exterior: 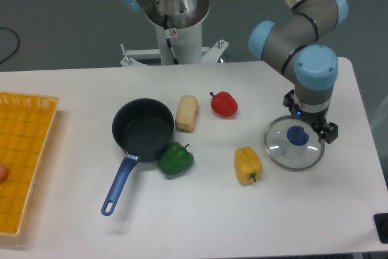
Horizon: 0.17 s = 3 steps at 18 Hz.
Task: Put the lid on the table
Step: 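Lift the gripper up off the lid's blue knob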
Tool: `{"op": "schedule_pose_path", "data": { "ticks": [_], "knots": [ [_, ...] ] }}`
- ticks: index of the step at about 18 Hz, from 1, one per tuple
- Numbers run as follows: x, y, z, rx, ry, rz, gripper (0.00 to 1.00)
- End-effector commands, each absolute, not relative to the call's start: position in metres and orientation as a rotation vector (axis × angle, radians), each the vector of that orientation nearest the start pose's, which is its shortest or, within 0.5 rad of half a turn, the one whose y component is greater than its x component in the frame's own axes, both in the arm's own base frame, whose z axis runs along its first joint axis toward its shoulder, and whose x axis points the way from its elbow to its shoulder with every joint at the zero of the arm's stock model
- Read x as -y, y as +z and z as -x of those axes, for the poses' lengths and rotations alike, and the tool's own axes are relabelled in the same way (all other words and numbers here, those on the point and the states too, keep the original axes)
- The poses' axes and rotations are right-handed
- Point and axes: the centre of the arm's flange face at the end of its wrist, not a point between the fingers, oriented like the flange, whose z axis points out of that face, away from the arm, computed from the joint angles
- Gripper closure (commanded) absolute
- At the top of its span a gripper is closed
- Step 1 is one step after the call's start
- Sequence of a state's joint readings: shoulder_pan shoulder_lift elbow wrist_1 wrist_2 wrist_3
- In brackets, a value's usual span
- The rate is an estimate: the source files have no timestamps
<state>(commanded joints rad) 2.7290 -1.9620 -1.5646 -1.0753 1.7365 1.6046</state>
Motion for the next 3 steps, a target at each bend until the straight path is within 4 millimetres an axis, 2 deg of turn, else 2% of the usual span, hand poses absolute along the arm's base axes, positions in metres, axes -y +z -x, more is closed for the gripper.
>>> {"op": "schedule_pose_path", "data": {
  "ticks": [3],
  "knots": [
    [-0.3642, 0.3251, 0.5296, -0.709, 0.225, 3.172, 0.00]
  ]
}}
